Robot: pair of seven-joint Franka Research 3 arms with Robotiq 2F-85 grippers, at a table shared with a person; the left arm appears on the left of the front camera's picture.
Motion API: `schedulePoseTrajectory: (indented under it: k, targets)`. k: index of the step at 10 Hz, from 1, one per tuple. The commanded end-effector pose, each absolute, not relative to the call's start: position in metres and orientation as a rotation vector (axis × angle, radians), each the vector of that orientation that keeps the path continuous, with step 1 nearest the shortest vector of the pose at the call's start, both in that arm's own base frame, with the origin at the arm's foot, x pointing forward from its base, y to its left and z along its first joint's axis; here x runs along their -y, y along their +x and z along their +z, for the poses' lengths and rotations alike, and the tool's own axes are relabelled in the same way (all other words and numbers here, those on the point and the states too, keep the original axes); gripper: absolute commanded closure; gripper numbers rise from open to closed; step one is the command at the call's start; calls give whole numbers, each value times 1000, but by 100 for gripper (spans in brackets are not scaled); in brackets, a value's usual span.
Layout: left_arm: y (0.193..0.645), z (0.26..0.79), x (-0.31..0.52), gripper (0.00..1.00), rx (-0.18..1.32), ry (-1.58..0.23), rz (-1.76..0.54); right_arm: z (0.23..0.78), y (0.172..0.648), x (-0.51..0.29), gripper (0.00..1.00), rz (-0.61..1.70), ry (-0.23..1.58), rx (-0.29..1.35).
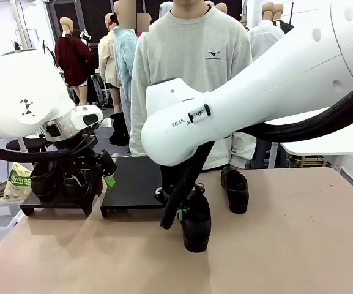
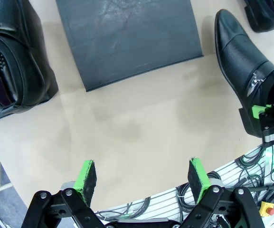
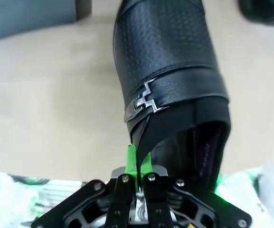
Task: Organize the shoes by placing them on the stand.
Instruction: Pick up one Shoe and place it in the middle of the table.
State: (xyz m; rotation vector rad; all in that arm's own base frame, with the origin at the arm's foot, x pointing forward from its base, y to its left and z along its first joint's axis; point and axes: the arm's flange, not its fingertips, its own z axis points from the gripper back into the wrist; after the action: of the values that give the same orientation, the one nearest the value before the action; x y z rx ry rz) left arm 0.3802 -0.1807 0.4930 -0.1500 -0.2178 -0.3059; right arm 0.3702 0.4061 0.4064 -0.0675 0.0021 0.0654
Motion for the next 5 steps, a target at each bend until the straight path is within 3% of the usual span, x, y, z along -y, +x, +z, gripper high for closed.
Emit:
schedulePoseTrajectory:
  k: [1, 5]
  targets:
    - [380, 493, 180, 0, 218, -153, -302, 391, 364, -414, 100, 74, -50, -17]
    - [380, 493, 180, 0, 218, -153, -302, 367, 364, -426, 100, 124, -29, -78]
